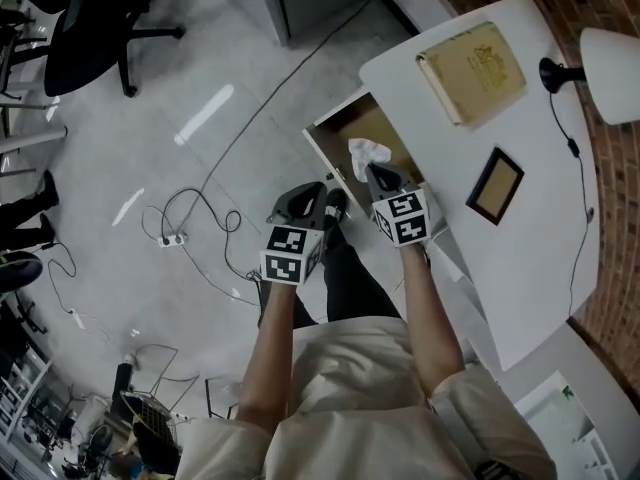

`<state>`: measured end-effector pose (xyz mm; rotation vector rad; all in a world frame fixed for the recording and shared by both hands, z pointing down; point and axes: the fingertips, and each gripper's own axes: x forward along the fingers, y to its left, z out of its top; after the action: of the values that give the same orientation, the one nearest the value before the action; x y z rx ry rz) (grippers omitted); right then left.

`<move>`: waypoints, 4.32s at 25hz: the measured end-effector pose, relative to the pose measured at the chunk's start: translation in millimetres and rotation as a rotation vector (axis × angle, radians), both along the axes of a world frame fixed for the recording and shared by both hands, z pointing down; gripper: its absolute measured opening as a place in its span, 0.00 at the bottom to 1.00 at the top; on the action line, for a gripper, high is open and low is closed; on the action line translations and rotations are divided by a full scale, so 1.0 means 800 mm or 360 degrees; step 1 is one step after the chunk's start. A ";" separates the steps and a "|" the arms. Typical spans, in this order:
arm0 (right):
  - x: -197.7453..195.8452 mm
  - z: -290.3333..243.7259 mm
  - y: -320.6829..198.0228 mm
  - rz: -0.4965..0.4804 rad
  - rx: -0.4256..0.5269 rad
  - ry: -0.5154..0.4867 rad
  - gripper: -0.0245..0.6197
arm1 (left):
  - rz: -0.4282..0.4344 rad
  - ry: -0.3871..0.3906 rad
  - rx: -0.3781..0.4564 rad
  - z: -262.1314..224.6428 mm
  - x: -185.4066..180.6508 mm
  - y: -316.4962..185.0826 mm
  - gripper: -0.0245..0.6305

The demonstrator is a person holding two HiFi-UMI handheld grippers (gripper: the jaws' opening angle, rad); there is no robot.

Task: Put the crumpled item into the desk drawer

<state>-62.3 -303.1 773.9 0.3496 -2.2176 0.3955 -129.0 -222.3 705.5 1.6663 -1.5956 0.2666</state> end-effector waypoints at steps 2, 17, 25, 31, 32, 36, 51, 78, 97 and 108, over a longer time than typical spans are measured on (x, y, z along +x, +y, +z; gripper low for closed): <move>0.004 0.014 -0.001 -0.0019 0.0011 0.0036 0.08 | -0.0023 0.0022 0.0005 0.012 0.001 -0.002 0.06; 0.014 0.125 -0.018 0.0043 0.0027 0.0160 0.08 | -0.0020 0.0070 -0.0022 0.093 0.019 -0.013 0.06; 0.009 0.171 -0.022 -0.0098 0.0059 0.0272 0.08 | 0.0028 0.0101 -0.0009 0.120 0.030 -0.025 0.06; 0.013 0.209 -0.020 -0.0345 0.0129 0.0407 0.08 | 0.0066 0.0087 -0.0007 0.142 0.041 -0.034 0.06; 0.014 0.213 -0.022 -0.0382 0.0147 0.0431 0.08 | 0.0072 0.0083 -0.0007 0.145 0.042 -0.036 0.06; 0.012 0.223 -0.025 -0.0484 0.0195 0.0468 0.08 | 0.0081 0.0058 -0.0020 0.153 0.037 -0.038 0.06; 0.024 0.215 -0.025 -0.0396 0.0175 0.0463 0.15 | 0.0046 0.0042 -0.0057 0.167 0.038 -0.039 0.06; 0.099 0.020 0.094 0.0227 0.0198 0.0269 0.15 | 0.0402 0.0001 0.0066 0.057 0.131 0.065 0.06; 0.166 -0.188 0.189 0.0894 0.0193 -0.0204 0.15 | 0.0519 -0.0090 0.0249 -0.131 0.116 0.125 0.06; 0.182 -0.286 0.251 0.0984 0.0227 -0.0445 0.15 | 0.0631 -0.0164 0.0324 -0.224 0.113 0.157 0.06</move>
<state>83.7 -102.3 544.9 1.1277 -2.3784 0.6443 -38.4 -96.7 526.4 2.1563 -1.3898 0.4069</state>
